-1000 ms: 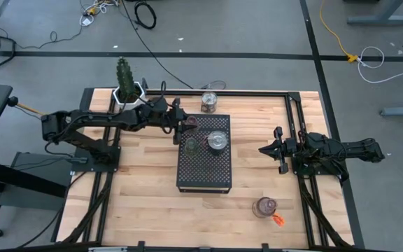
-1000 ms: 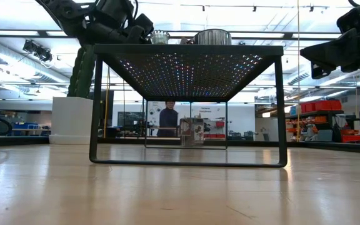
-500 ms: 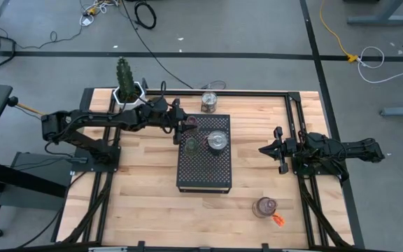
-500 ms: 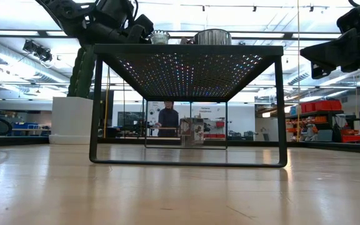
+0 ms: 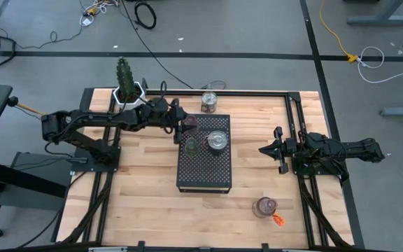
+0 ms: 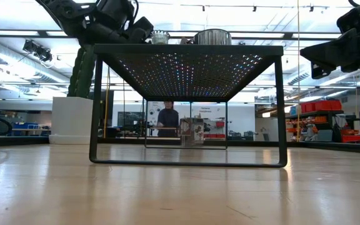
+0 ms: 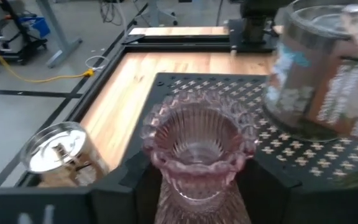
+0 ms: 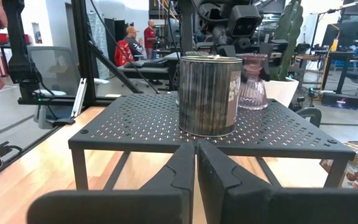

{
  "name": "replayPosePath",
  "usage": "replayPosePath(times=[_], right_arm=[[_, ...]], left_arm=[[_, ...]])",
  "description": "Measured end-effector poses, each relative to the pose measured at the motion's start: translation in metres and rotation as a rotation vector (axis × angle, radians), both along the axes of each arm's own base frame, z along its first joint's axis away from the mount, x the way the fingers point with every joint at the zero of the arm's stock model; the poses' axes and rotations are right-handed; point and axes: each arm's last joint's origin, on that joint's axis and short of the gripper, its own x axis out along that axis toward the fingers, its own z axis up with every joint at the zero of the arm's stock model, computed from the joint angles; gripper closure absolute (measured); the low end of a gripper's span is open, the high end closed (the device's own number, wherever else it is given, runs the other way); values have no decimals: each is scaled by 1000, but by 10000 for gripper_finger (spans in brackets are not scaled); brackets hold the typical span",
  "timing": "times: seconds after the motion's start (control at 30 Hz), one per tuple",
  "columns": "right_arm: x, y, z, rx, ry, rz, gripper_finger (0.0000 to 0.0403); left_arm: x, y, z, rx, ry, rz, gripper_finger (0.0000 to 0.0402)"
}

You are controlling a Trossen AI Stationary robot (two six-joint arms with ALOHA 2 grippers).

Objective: Pick & Place candle stick holders
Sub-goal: Put the top pink candle vase on the shelf, then put the pink candle vase on the shelf

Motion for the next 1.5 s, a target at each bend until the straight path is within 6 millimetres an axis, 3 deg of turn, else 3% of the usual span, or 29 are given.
replayPosePath(times=[0.3, 0.87, 1.27, 1.5], right_arm=[[0, 0, 0, 0, 0, 0, 380], [0, 0, 0, 0, 0, 0, 380], [0, 0, 0, 0, 0, 0, 380], [0, 0, 0, 0, 0, 0, 380]], left_arm=[[0, 0, 0, 9, 0, 19, 145], [1, 0, 2, 16, -20, 18, 137], [1, 0, 3, -17, -26, 30, 68], [2, 0, 4, -33, -37, 28, 60]])
